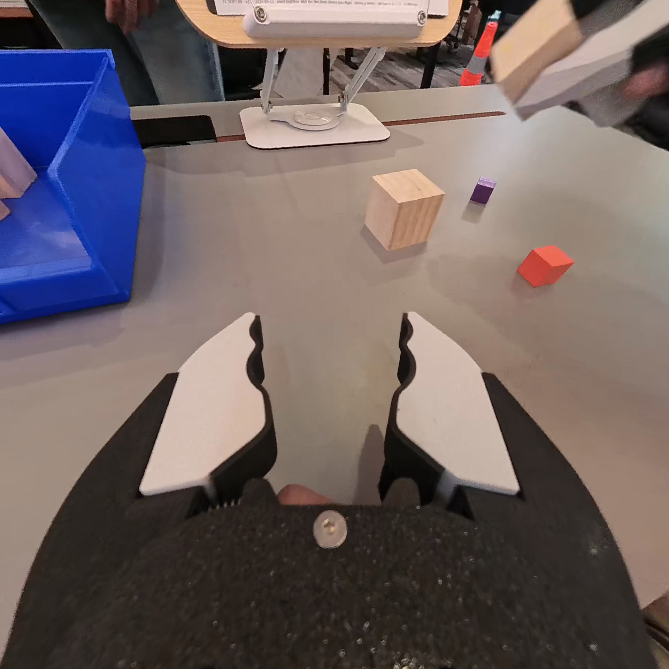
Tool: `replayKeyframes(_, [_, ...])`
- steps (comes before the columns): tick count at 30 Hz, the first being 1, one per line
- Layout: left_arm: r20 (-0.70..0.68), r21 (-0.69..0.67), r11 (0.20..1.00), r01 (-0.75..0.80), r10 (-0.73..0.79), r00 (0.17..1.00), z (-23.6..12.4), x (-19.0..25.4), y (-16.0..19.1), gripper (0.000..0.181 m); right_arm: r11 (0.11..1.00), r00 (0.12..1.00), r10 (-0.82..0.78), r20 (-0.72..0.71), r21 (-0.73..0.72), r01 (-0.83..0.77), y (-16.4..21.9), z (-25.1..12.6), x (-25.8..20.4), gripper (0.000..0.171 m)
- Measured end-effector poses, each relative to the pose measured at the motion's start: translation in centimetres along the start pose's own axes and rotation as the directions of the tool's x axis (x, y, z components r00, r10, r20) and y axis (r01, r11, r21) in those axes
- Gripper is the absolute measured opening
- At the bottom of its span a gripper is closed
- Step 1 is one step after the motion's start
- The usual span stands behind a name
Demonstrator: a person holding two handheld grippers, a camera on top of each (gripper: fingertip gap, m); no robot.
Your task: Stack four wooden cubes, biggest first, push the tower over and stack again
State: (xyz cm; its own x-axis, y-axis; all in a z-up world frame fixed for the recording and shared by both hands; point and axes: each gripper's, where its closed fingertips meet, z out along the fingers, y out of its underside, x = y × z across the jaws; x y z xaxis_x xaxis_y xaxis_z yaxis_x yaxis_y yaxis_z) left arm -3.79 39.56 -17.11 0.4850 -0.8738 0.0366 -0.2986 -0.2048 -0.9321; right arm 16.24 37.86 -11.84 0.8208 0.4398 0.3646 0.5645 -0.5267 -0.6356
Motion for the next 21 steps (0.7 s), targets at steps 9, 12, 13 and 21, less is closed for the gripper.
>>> replayKeyframes(9, [-0.008, -0.015, 1.0, -0.024, 0.024, 1.0, 0.1, 0.4, 0.2, 0.072, 0.909, 0.897, -0.21, 0.389, -0.26, 0.326, 0.6, 6.4, -0.8, 0.046])
replayKeyframes(12, [-0.011, -0.018, 1.0, -0.025, 0.025, 1.0, 0.2, 0.4, 0.2, 0.072, 0.891, 0.872, -0.217, 0.439, -0.277, 0.361, 0.4, 6.9, -1.1, 0.046])
replayKeyframes(13, [-0.012, -0.019, 0.999, -0.025, 0.025, 1.0, 0.2, 0.5, 0.2, 0.072, 0.883, 0.864, -0.216, 0.454, -0.286, 0.371, 0.4, 7.1, -1.3, 0.046])
replayKeyframes(21, [-0.019, -0.03, 0.999, -0.016, 0.016, 1.0, 0.3, 0.4, 0.4, 0.072, 0.856, 0.844, -0.211, 0.493, -0.323, 0.403, 0.7, 7.6, -1.9, 0.046])
